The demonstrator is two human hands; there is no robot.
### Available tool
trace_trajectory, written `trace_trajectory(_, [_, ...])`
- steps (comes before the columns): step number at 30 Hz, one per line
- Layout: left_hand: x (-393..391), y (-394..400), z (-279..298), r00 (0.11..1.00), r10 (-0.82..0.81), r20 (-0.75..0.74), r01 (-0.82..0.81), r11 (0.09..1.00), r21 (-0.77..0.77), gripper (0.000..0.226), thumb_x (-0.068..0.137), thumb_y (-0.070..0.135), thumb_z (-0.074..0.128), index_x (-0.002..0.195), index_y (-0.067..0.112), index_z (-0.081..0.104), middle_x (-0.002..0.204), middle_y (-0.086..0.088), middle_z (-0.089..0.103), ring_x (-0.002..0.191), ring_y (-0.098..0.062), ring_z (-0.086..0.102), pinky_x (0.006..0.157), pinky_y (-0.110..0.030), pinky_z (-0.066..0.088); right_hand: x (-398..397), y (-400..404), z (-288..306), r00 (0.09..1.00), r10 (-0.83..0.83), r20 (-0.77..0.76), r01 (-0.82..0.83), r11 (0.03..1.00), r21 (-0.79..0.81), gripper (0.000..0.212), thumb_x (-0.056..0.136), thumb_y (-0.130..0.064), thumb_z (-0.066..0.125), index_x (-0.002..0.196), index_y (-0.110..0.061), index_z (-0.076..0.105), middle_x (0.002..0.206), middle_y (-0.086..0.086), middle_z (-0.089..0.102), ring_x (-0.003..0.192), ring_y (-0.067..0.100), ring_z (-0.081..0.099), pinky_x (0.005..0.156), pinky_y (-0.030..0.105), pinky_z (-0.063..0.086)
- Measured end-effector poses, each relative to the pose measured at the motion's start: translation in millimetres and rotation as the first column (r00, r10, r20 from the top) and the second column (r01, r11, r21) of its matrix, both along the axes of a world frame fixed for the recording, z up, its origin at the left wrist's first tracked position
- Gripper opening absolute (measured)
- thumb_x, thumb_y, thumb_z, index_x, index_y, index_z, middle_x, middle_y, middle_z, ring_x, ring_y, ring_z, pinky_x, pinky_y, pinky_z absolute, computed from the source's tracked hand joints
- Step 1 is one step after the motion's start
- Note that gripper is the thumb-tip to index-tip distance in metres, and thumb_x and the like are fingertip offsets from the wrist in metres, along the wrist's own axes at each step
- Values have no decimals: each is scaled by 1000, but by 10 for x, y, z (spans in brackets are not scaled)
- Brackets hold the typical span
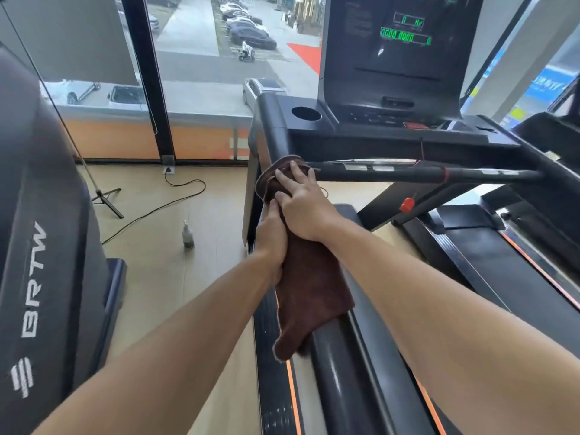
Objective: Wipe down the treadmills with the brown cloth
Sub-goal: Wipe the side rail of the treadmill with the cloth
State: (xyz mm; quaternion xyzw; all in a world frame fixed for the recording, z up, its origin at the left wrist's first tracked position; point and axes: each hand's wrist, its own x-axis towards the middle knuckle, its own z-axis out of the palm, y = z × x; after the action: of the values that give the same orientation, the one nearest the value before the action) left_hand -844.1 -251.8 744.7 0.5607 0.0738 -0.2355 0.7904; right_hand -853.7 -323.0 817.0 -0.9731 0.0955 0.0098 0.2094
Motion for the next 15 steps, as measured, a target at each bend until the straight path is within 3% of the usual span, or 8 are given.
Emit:
trace_trajectory(3, [249,-50,-14,998,54,18,-54,997,48,56,97,60,45,140,28,59,123,-7,71,113,-26,69,103,-47,53,273,-62,49,1000,2,16,-3,999,44,49,110,-28,39,159,-24,37,173,-1,4,157,32,-9,123,38,-6])
trace_trajectory(5, [334,-61,-2,993,88,73,-97,987,132,67,92,61,43,154,34,39,146,-4,57,128,-26,58,110,-49,46,388,-92,56,1000,-7,20,6,996,91,52,108,-29,44,159,-30,37,173,-3,5,158,28,-8,123,37,-4])
trace_trajectory(7, [310,-44,89,971,129,201,-179,951,252,65,99,48,42,160,35,23,163,-1,34,146,-25,38,119,-47,34,443,-123,59,1000,-1,13,0,996,92,52,107,-29,45,158,-30,38,173,-3,6,158,27,-7,122,35,-4])
trace_trajectory(9, [310,-33,142,920,171,352,-282,914,292,54,106,27,42,158,27,29,168,1,22,154,-20,22,124,-40,21,459,-145,60,1000,14,11,-15,996,87,52,107,-29,46,158,-29,39,173,-1,7,158,29,-7,121,32,-4])
trace_trajectory(10, [328,-39,140,902,161,400,-289,914,284,49,107,21,41,156,25,35,167,1,24,154,-18,22,124,-36,19,458,-158,62,1000,22,8,-23,997,77,50,107,-29,45,157,-28,40,173,0,7,158,30,-7,121,31,-3])
trace_trajectory(12, [329,-48,106,917,119,381,-213,953,214,44,109,22,39,152,27,45,158,1,42,146,-17,39,119,-30,32,450,-172,60,999,30,14,-31,996,79,49,108,-29,44,157,-27,40,172,1,7,157,32,-5,121,31,-2])
trace_trajectory(13, [318,-48,79,936,95,339,-159,973,166,42,110,25,38,151,29,47,153,1,50,138,-15,48,111,-22,40,446,-176,56,999,27,22,-30,995,99,50,108,-29,45,157,-27,40,173,1,7,157,31,-5,121,31,-2])
trace_trajectory(15, [312,-41,52,957,42,287,-87,985,147,42,111,32,34,151,31,47,147,1,55,128,-11,54,92,2,38,462,-200,34,999,35,27,-38,989,144,51,107,-28,47,158,-27,39,173,1,6,157,31,-6,122,32,-4])
